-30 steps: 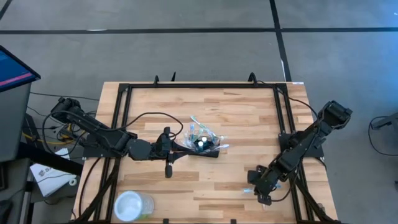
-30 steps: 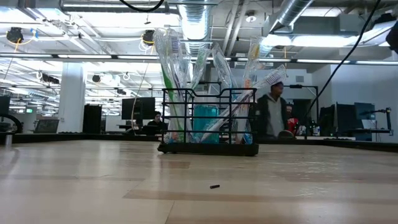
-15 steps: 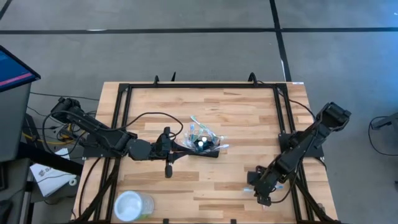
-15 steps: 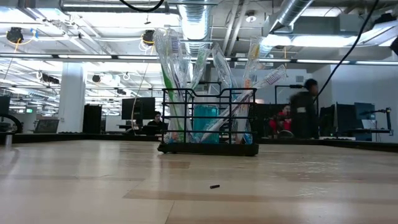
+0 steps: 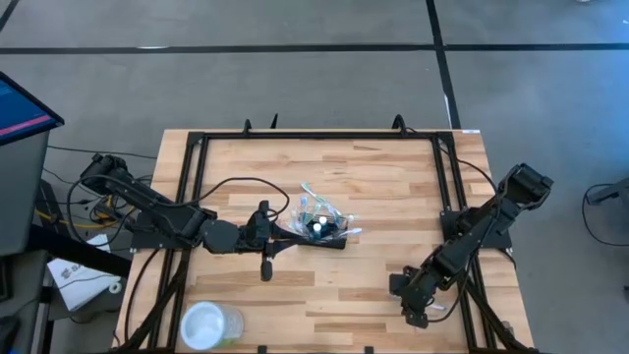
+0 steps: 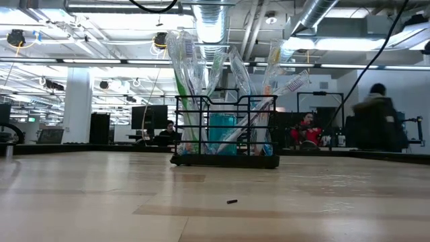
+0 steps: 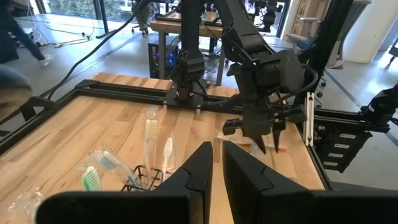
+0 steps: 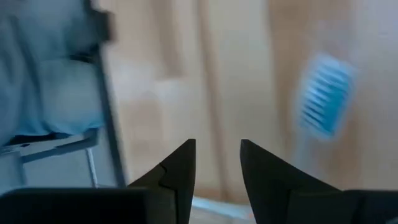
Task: Pick & Place toothbrushing station
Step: Put the blue toothbrush into the wire organizer
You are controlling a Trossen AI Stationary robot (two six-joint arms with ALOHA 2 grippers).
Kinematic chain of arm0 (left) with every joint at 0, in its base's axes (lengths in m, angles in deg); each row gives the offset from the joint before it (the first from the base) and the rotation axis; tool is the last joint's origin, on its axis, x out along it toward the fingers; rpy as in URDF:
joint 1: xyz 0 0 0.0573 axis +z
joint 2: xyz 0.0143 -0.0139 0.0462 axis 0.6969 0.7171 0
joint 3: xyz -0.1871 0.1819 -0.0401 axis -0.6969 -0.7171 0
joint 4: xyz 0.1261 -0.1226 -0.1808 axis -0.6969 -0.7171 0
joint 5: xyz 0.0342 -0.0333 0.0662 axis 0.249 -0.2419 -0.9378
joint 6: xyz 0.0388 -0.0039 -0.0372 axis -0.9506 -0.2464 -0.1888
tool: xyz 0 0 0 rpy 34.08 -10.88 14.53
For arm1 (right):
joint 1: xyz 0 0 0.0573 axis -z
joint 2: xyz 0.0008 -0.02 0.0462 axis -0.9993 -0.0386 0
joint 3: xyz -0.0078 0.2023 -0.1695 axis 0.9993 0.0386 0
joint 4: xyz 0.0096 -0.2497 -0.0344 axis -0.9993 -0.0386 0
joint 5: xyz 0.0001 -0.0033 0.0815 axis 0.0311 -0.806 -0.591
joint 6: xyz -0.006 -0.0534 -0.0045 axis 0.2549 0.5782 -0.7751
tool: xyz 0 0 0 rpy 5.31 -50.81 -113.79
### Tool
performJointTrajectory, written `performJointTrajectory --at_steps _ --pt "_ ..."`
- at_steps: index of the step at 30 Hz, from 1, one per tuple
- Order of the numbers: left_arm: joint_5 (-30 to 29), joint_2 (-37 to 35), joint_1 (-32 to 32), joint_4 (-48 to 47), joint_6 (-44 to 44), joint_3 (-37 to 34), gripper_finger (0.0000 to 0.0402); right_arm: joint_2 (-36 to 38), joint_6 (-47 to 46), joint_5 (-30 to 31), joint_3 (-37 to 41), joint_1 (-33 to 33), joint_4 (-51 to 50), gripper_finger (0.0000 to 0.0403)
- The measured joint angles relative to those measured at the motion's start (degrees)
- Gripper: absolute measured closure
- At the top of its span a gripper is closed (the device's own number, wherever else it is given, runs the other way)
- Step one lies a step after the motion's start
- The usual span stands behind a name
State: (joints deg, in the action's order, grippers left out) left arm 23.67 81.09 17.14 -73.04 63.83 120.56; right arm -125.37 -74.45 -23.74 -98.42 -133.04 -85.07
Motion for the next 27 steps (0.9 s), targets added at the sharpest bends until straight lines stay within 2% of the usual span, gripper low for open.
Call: performJointTrajectory --at_steps 4,18,27 --pt "0.0 0.0 0.0 0.0 0.0 0.0 0.0372 0.0 1.0 -1.5 -2.3 -0.1 -1.3 0.0286" --pt "0.0 0.0 0.0 0.0 0.0 0.0 0.0372 0.1 2.3 -2.5 -9.0 1.3 -16.8 0.0286" --pt "0.0 0.0 0.0 0.0 0.0 0.0 0.0372 0.1 3.5 1.6 -9.1 2.4 -21.0 0.0285"
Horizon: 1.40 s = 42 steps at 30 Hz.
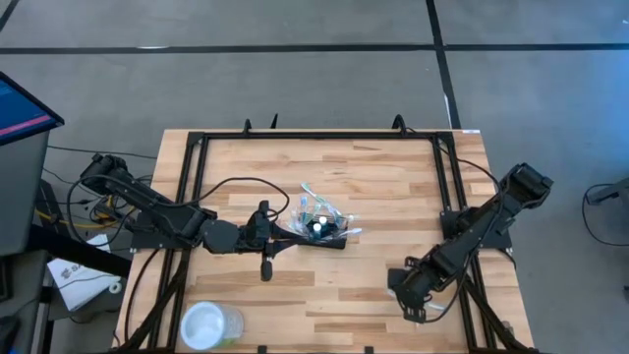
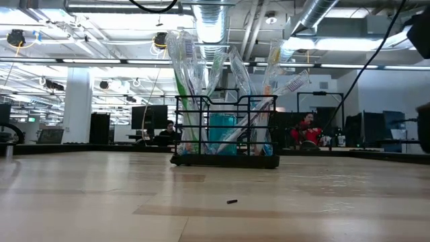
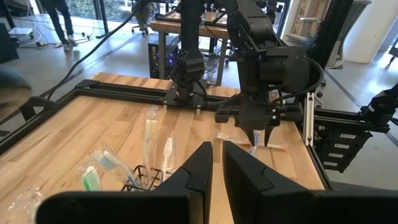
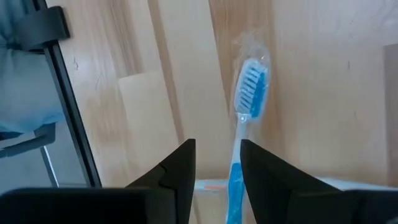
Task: Pick & Place toothbrushing station
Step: Put the blue toothbrush into the wire organizer
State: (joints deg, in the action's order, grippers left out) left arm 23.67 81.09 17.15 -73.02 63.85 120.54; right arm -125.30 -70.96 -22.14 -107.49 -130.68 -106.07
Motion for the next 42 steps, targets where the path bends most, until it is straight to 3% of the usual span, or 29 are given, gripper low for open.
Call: performJointTrajectory --at_steps 7,42 --pt "0.0 0.0 0.0 0.0 0.0 0.0 0.0372 -0.2 2.2 4.7 0.0 -0.2 -0.4 0.0285" --pt "0.0 0.0 0.0 0.0 0.4 0.0 0.0372 -0.2 2.0 7.0 2.4 -0.4 3.8 0.0285"
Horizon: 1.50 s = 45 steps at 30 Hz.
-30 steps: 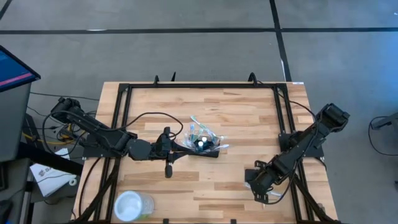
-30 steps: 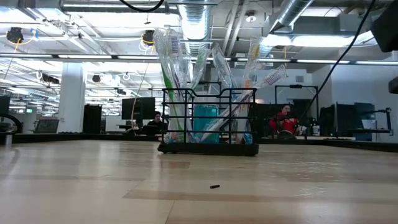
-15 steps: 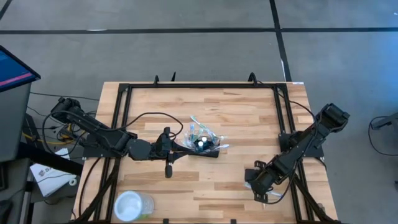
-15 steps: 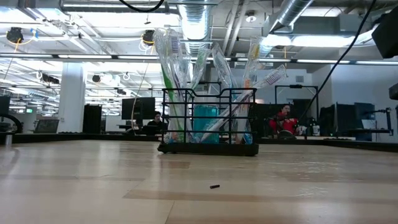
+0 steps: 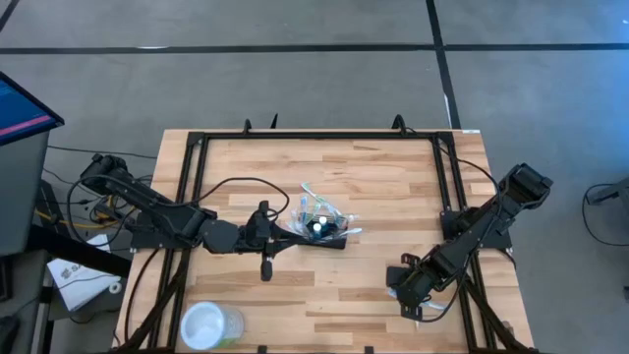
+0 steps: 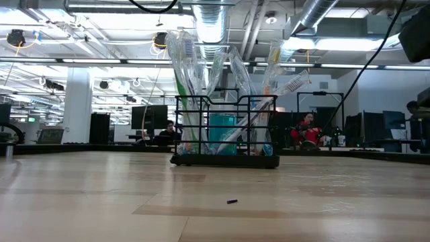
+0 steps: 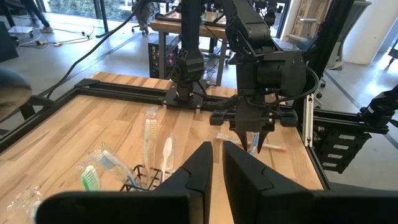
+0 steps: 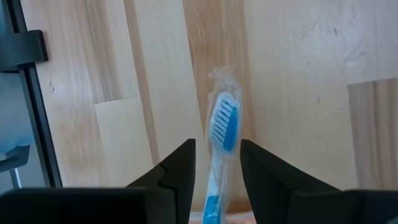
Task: Pick & Place toothbrushing station
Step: Put the blue toothbrush into the wire organizer
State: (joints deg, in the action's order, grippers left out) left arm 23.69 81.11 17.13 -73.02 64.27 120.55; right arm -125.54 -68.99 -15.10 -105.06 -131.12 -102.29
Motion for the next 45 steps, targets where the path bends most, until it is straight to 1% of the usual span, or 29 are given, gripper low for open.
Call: performJointTrajectory --at_steps 13,17,19,22,23,25,27,29,30,34,38,42,45 --pt "0.0 0.0 0.0 0.0 0.0 0.0 0.0372 -0.1 -0.3 0.6 0.0 -0.1 1.0 0.0285" --pt "0.0 0.0 0.0 0.0 0.0 0.0 0.0372 -2.7 -0.1 0.0 -0.1 0.4 2.3 0.0285" --pt "0.0 0.0 0.0 0.0 0.0 0.0 0.0372 -5.6 0.2 -1.3 -0.2 0.7 4.1 0.0285" --pt "0.0 0.0 0.0 0.0 0.0 0.0 0.0372 -8.8 1.2 -4.2 -2.0 1.7 2.9 0.0288" --pt "0.0 0.0 0.0 0.0 0.0 0.0 0.0372 -9.5 1.3 -4.2 -2.4 1.7 2.5 0.0292" --pt "0.0 0.0 0.1 0.1 0.0 0.0 0.0372 -10.5 2.8 -2.7 -3.6 1.4 1.4 0.0311" --pt "0.0 0.0 0.1 0.1 0.0 0.0 0.0372 -10.8 4.5 -1.0 -4.8 1.1 -0.4 0.0342" --pt "0.0 0.0 0.0 0.1 0.0 0.0 0.0372 -11.1 5.4 -0.6 -6.2 0.8 -2.4 0.0380" --pt "0.0 0.0 0.0 0.1 0.0 0.0 0.0372 -11.2 5.4 0.2 -6.7 0.6 -3.0 0.0389" --pt "0.0 0.0 0.0 0.0 0.0 0.0 0.0372 -11.1 5.7 1.9 -8.5 0.6 -3.3 0.0381" --pt "0.0 0.0 0.0 0.0 0.0 0.0 0.0372 -11.2 6.2 3.1 -10.2 0.6 -3.7 0.0394" --pt "0.0 0.0 0.0 0.0 0.0 0.0 0.0372 -9.8 8.1 6.6 -12.4 0.8 -4.2 0.0387" --pt "0.0 0.0 0.0 0.0 0.0 0.0 0.0372 -7.4 9.5 10.6 -14.0 1.0 -4.6 0.0394"
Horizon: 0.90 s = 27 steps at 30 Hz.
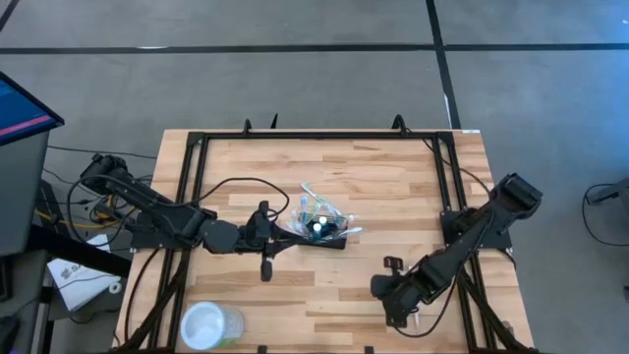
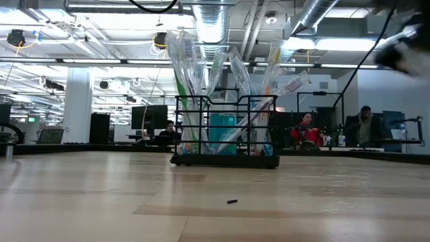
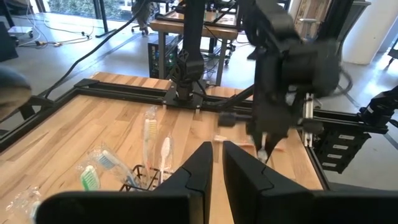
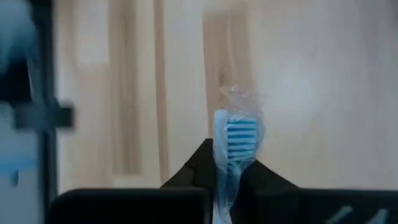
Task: Pick & Place toothbrushing station
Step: Put the blue toothbrush into the wire organizer
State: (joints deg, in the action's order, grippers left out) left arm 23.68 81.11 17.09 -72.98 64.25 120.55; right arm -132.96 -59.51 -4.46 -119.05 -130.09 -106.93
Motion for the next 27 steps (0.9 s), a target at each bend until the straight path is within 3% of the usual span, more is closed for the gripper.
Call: performJointTrajectory --at_steps 14,20,27 --pt "0.0 0.0 0.0 0.0 0.0 0.0 0.0372 12.0 8.2 20.5 -2.6 0.4 7.7 0.0388" --pt "0.0 0.0 0.0 0.0 0.0 0.0 0.0372 12.9 15.8 25.2 -2.6 2.3 14.6 0.0396" --pt "0.0 0.0 0.0 0.0 0.0 0.0 0.0372 12.9 25.0 25.9 -2.5 6.2 23.9 0.0393"
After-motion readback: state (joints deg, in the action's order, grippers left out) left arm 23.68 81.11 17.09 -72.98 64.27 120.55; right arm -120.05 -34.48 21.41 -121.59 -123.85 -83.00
